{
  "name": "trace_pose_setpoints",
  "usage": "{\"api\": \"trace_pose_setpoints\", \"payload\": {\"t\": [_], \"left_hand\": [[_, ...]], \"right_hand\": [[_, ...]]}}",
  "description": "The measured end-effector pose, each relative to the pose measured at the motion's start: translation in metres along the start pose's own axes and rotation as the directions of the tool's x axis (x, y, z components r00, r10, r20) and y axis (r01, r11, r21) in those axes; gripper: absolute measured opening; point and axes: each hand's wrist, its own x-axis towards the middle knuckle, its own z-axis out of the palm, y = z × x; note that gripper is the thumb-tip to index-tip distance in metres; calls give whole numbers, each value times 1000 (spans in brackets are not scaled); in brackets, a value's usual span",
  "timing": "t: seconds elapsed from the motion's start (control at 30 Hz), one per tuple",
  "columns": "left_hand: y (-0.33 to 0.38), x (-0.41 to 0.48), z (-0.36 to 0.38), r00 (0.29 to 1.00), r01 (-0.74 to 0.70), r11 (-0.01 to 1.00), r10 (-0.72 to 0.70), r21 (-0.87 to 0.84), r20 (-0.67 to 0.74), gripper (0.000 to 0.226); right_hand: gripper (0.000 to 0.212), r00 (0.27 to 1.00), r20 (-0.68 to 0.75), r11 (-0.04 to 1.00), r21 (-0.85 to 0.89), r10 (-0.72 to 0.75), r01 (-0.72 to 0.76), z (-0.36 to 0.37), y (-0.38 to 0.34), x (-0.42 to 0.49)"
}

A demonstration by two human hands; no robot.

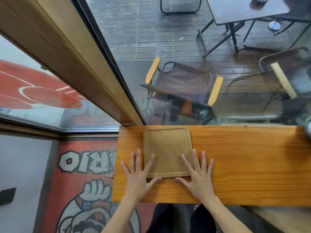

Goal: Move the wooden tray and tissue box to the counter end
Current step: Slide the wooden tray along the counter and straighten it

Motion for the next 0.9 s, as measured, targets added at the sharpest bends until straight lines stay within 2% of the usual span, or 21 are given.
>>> {"api": "trace_pose_setpoints", "payload": {"t": [0.1, 0.3, 0.67, 0.9], "left_hand": [[-2, 4, 9, 999, -32, 999, 30, 40, 37, 89], [-7, 8, 22, 997, -59, 994, 62, 89, -41, 88], [-6, 8, 16, 996, -79, 994, 82, 71, -32, 90], [-5, 8, 20, 996, -90, 988, 91, 124, -8, 77]], "right_hand": [[90, 1000, -7, 1000, -28, 0, 0, 5, 0, 2], [88, 996, -92, 996, -83, 5, -13, 15, 3, 3], [85, 994, -111, 997, -69, 9, -16, 20, 2, -1], [86, 993, -110, 996, -82, 38, -47, 19, 0, -1]]}}
